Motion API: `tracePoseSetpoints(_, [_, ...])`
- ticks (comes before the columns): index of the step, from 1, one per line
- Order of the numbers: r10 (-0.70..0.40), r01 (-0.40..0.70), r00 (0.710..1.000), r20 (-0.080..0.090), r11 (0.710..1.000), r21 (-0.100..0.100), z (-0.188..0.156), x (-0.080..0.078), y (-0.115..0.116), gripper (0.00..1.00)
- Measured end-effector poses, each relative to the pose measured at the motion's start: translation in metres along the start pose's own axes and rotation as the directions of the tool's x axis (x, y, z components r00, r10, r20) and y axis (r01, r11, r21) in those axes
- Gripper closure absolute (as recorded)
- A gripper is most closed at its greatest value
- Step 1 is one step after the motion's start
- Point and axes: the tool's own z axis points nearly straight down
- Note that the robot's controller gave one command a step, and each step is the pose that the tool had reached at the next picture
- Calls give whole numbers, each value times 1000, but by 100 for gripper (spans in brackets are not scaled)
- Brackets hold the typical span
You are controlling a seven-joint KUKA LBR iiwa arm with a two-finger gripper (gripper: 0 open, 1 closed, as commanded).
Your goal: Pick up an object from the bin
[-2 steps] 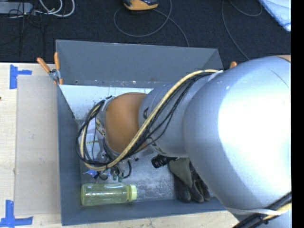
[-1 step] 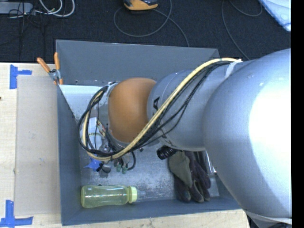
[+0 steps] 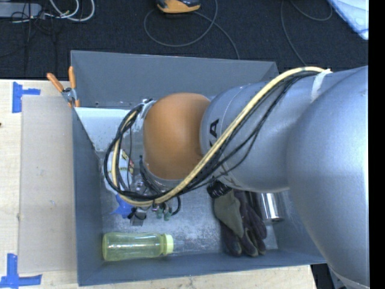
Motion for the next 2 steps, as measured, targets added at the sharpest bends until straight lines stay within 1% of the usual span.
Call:
tracePoseSetpoints(1, [18,-18,1000,1,1000,-2,54,-15,10,100])
tracePoseSetpoints(2, [2,-2,1000,-15,1000,8,32,-5,4,100])
